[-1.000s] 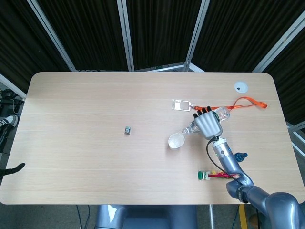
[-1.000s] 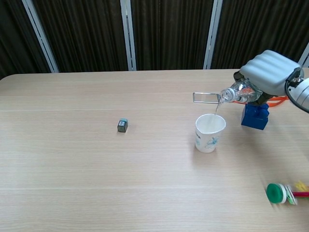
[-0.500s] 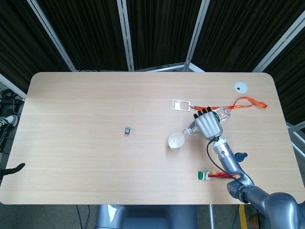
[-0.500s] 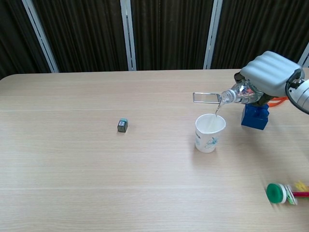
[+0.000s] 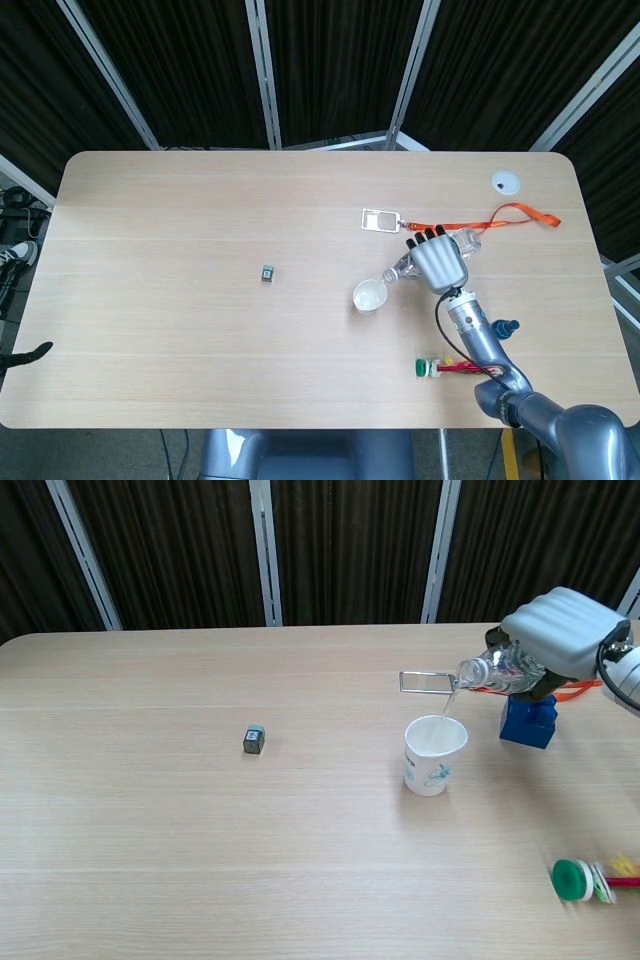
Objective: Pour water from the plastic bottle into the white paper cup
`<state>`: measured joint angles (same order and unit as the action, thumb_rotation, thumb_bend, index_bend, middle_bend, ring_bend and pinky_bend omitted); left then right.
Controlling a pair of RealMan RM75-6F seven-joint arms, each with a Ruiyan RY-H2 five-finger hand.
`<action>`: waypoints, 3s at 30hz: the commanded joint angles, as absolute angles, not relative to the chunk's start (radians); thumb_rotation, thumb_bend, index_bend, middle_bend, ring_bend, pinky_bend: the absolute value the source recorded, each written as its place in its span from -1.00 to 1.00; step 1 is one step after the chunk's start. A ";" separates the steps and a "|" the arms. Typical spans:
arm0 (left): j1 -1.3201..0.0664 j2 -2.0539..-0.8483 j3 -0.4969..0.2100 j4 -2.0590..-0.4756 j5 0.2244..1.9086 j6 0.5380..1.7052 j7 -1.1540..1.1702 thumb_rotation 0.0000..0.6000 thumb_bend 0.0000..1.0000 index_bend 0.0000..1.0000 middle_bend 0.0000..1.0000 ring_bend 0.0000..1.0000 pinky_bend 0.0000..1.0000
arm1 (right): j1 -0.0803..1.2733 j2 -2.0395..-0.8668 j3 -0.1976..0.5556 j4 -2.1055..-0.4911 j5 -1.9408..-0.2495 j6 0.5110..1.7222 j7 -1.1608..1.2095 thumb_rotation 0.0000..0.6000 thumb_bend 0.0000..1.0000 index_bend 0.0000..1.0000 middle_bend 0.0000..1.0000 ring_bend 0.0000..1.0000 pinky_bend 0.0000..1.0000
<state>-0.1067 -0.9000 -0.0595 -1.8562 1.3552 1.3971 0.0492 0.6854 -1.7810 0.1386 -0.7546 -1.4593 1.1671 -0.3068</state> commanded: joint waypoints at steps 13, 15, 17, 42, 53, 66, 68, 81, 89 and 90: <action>-0.107 -0.902 -0.060 -1.856 1.353 1.397 0.055 1.00 -0.96 -1.00 -1.00 -1.00 -1.00 | 0.646 -1.675 0.252 -1.014 -1.322 1.127 -0.089 1.00 -0.08 0.10 0.24 0.06 0.00; -0.107 -0.903 -0.061 -1.857 1.352 1.400 0.059 1.00 -0.96 -1.00 -1.00 -1.00 -1.00 | 0.639 -1.656 0.265 -1.054 -1.299 1.115 -0.058 1.00 -0.07 0.10 0.24 0.06 0.00; -0.107 -0.903 -0.060 -1.858 1.352 1.399 0.056 1.00 -0.96 -1.00 -1.00 -1.00 -1.00 | 0.628 -1.633 0.279 -1.100 -1.274 1.102 -0.021 1.00 -0.07 0.10 0.24 0.06 0.00; -0.106 -0.903 -0.056 -1.863 1.357 1.398 0.061 1.00 -0.96 -1.00 -1.00 -1.00 -1.00 | 0.506 -1.555 0.257 -1.274 -1.300 1.077 0.510 1.00 0.04 0.11 0.26 0.07 0.00; -0.104 -0.903 -0.056 -1.865 1.358 1.403 0.062 1.00 -0.96 -1.00 -1.00 -1.00 -1.00 | 0.502 -1.631 0.219 -1.167 -1.366 1.116 0.599 1.00 0.04 0.11 0.26 0.07 0.00; -0.106 -0.901 -0.056 -1.865 1.354 1.396 0.061 1.00 -0.96 -1.00 -1.00 -1.00 -1.00 | 0.506 -1.696 0.217 -1.082 -1.368 1.120 0.667 1.00 0.05 0.11 0.26 0.07 0.00; -0.106 -0.901 -0.056 -1.865 1.354 1.396 0.061 1.00 -0.96 -1.00 -1.00 -1.00 -1.00 | 0.508 -1.702 0.214 -1.071 -1.373 1.120 0.671 1.00 0.05 0.11 0.26 0.07 0.00; -0.107 -0.900 -0.054 -1.868 1.351 1.391 0.064 1.00 -0.96 -1.00 -1.00 -1.00 -1.00 | 0.510 -1.726 0.197 -1.030 -1.392 1.117 0.716 1.00 -0.22 0.06 0.23 0.04 0.00; -0.109 -0.900 -0.052 -1.869 1.352 1.386 0.065 1.00 -0.96 -1.00 -1.00 -1.00 -1.00 | 0.508 -1.740 0.192 -1.008 -1.398 1.116 0.762 1.00 -0.35 0.05 0.20 0.01 0.00; -0.109 -0.900 -0.052 -1.870 1.352 1.386 0.065 1.00 -0.96 -1.00 -1.00 -1.00 -1.00 | 0.507 -1.743 0.191 -1.003 -1.399 1.118 0.769 1.00 -0.35 0.05 0.20 0.01 0.00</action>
